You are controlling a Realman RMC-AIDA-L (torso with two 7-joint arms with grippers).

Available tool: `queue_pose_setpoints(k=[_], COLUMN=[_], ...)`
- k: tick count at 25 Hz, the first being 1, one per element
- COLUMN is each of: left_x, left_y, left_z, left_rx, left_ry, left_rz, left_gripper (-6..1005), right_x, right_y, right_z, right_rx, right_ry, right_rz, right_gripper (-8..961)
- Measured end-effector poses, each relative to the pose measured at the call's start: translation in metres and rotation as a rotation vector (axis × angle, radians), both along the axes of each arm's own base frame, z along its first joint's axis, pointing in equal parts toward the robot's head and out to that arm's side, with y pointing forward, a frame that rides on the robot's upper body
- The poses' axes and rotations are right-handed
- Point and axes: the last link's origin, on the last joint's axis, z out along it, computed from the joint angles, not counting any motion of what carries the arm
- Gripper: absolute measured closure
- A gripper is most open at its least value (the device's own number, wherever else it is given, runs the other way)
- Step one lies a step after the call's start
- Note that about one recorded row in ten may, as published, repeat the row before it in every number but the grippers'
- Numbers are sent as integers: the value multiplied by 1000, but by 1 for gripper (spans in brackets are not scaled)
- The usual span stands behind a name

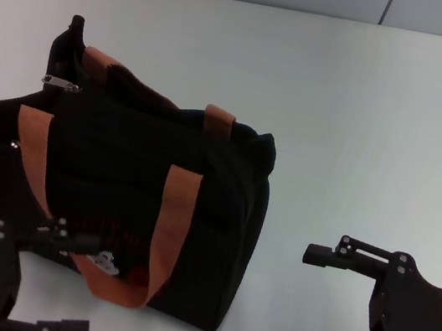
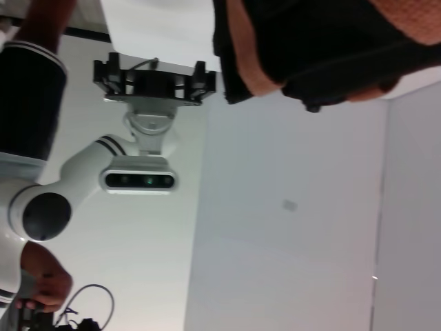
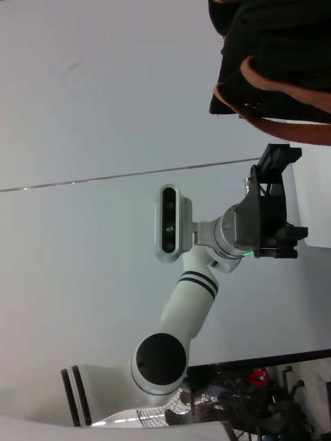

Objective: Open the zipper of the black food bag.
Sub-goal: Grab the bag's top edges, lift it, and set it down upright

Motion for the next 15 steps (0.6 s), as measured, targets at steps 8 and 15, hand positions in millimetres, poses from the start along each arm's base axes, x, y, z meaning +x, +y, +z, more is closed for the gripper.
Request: queue_pose_setpoints(k=[8, 15], left_x=[-14, -50], left_y=[-9, -28], left_z=[16, 54], left_rx=[82, 337], left_ry=[2, 13], left_rz=[72, 285], left_gripper=[219, 250], right_x=[0, 2], right_y=[0, -2], right_z=[-1, -1], right_rx=[4, 10], right_ry=[4, 7], right_rz=[-6, -19], right_gripper=[115, 115])
